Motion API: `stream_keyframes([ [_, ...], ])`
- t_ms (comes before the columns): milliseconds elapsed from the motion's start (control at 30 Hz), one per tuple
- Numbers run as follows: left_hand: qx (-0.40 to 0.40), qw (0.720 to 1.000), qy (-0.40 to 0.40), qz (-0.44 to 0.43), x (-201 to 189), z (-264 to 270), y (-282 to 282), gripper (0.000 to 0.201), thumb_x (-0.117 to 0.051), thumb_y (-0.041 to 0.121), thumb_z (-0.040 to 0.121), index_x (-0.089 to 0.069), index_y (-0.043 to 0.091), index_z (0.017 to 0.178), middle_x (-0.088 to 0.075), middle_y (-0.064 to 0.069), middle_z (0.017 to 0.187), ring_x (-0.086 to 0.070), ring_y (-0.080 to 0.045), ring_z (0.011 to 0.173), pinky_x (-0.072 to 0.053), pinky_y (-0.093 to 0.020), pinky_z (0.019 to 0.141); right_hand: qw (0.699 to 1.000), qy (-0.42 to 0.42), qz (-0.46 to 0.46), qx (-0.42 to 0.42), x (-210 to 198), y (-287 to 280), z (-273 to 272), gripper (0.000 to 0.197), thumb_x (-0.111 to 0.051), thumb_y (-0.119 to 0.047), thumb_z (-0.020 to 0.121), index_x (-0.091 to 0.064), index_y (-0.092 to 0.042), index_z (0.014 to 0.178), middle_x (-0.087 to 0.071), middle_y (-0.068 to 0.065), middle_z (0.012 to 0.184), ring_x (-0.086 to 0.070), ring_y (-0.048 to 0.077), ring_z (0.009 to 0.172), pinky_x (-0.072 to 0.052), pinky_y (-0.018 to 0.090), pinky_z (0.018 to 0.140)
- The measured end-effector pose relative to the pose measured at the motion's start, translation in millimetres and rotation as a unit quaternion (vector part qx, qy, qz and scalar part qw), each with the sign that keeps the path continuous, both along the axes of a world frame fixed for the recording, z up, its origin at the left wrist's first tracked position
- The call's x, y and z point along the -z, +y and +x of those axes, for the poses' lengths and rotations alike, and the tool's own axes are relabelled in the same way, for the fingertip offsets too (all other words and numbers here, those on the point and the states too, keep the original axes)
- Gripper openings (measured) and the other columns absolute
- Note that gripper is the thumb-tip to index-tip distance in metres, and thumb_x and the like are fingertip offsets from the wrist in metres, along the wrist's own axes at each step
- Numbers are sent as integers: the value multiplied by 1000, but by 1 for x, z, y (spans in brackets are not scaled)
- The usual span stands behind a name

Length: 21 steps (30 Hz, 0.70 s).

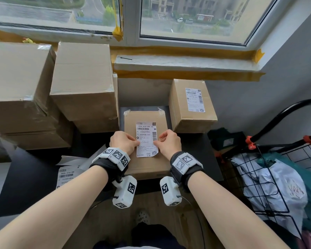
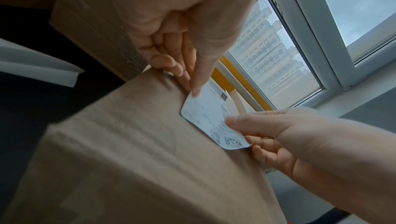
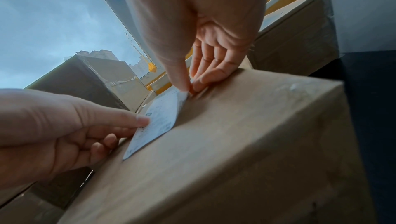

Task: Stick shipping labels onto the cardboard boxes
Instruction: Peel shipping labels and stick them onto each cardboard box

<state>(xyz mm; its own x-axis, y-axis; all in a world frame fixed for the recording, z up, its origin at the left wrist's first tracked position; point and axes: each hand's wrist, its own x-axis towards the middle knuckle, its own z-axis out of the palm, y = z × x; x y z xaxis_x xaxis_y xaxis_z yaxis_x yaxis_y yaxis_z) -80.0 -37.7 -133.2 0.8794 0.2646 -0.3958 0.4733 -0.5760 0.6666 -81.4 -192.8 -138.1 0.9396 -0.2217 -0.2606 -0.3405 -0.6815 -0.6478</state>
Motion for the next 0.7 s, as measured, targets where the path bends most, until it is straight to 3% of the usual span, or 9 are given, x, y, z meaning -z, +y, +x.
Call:
stream_keyframes([
  [200, 12, 999, 3, 32, 0, 4, 1, 24, -80, 30, 71, -68, 14, 83, -68, -3, 92, -63, -21, 90, -47, -28, 74, 999, 7, -36, -23, -3, -1, 2, 23, -74, -26, 77, -57, -17, 90, -66, 3, 97, -62, 20, 91, -45, 27, 72],
  [300, 23, 999, 9, 47, -3, 3, 8, 34, -82, 34, 68, -61, 14, 85, -63, -1, 90, -58, -19, 85, -44, -29, 70, 994, 0, -100, -55, -6, -5, 4, 27, -73, -32, 78, -58, -18, 95, -62, 1, 100, -58, 19, 91, -43, 27, 72],
  [367, 20, 999, 15, 47, -3, 1, 16, 39, -83, 36, 65, -58, 14, 85, -60, 0, 87, -56, -18, 81, -43, -29, 68, 986, -41, -125, -103, -7, -7, 6, 32, -68, -31, 82, -58, -15, 108, -59, 2, 111, -57, 19, 102, -45, 29, 82],
  [433, 19, 999, 23, 42, 0, -1, 24, 49, -85, 38, 62, -56, 13, 92, -57, 1, 88, -54, -18, 81, -42, -29, 68, 972, -50, -124, -194, -8, -6, 9, 46, -58, -31, 90, -49, -12, 131, -49, 4, 136, -45, 22, 128, -37, 32, 105],
  [500, 9, 999, 27, 19, 4, -3, 30, 60, -87, 38, 58, -55, 12, 102, -59, -1, 94, -57, -18, 85, -47, -31, 74, 944, 0, -153, -294, -10, -2, 12, 59, -45, -36, 96, -26, -12, 147, -22, 3, 157, -16, 19, 146, -15, 34, 119],
  [600, 20, 999, 20, -32, 7, -5, 33, 65, -87, 31, 59, -59, 12, 115, -67, -5, 105, -62, -19, 94, -51, -34, 88, 915, 47, -209, -343, -7, -1, 19, 63, -32, -41, 100, -9, -11, 150, -3, 3, 160, -2, 16, 148, -5, 34, 121],
  [700, 32, 997, 17, -62, 6, -8, 34, 57, -84, 23, 66, -62, 10, 118, -69, -5, 108, -63, -18, 93, -49, -30, 90, 912, 63, -232, -333, -5, -1, 25, 64, -28, -42, 100, -5, -10, 150, 0, 4, 160, 0, 17, 148, -3, 34, 121],
])
